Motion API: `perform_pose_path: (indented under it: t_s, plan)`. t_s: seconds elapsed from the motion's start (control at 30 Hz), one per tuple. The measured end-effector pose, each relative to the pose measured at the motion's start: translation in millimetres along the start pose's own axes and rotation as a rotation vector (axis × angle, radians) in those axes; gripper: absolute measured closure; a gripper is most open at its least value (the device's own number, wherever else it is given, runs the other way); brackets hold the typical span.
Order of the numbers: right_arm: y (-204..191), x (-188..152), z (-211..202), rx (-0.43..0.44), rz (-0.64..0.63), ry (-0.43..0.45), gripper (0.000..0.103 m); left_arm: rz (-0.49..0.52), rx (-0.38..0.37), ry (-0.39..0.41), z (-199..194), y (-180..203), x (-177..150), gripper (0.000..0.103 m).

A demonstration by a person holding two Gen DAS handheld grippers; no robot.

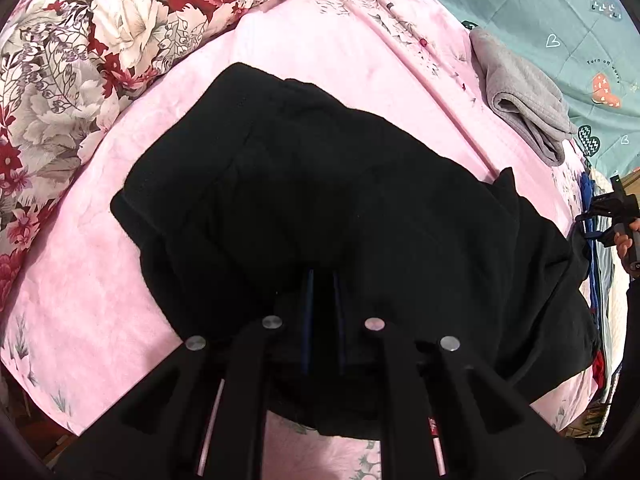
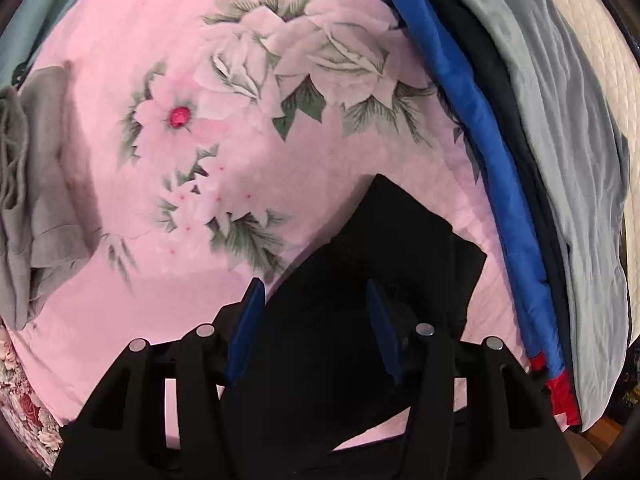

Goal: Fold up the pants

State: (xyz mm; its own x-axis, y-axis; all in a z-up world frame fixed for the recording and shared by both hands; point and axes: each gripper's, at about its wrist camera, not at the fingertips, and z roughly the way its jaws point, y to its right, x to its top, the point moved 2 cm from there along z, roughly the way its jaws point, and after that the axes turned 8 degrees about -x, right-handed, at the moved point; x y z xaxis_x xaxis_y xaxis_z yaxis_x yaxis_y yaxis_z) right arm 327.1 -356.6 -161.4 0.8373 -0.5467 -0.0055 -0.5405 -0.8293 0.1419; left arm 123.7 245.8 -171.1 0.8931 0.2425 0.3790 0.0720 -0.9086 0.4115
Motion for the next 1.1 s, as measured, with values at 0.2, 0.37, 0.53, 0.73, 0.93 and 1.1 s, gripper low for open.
perform_pose_path:
  t_s: [0.2, 0.37, 0.53, 0.73, 0.93, 1.1]
  plan:
    - [-5.2, -1.2, 16.8, -0.015, -0.006, -0.016, 0.05, 0.011, 0.032, -0.003, 3.1, 4.8, 2.9, 0.093]
    - [1.1, 2.0, 8.9, -0.003, 0.0, 0.034, 0.085, 0.007, 0.036, 0.003, 3.1, 5.8, 2.8, 0.093]
    - [30.7, -6.4, -13.4, 0.037, -0.003, 0.122, 0.098, -0.009, -0.006, -0.009, 2.2, -0.9, 3.7, 0.093]
    - [109.6, -65.3, -91.5, 0.146, 0.009, 0.304, 0.098, -0.015, -0.05, -0.03, 1.7, -6.2, 5.4, 0.093]
    - [203.1, -162.2, -113.6, 0.172, 0.098, 0.405, 0.098, 0.009, -0.095, -0.073, 2.9, -12.1, 10.1, 0.093]
    - [239.8, -219.8, -57.8, 0.2, 0.185, 0.358, 0.098, -0.001, -0.098, -0.1, 4.8, -14.0, 14.1, 0.093]
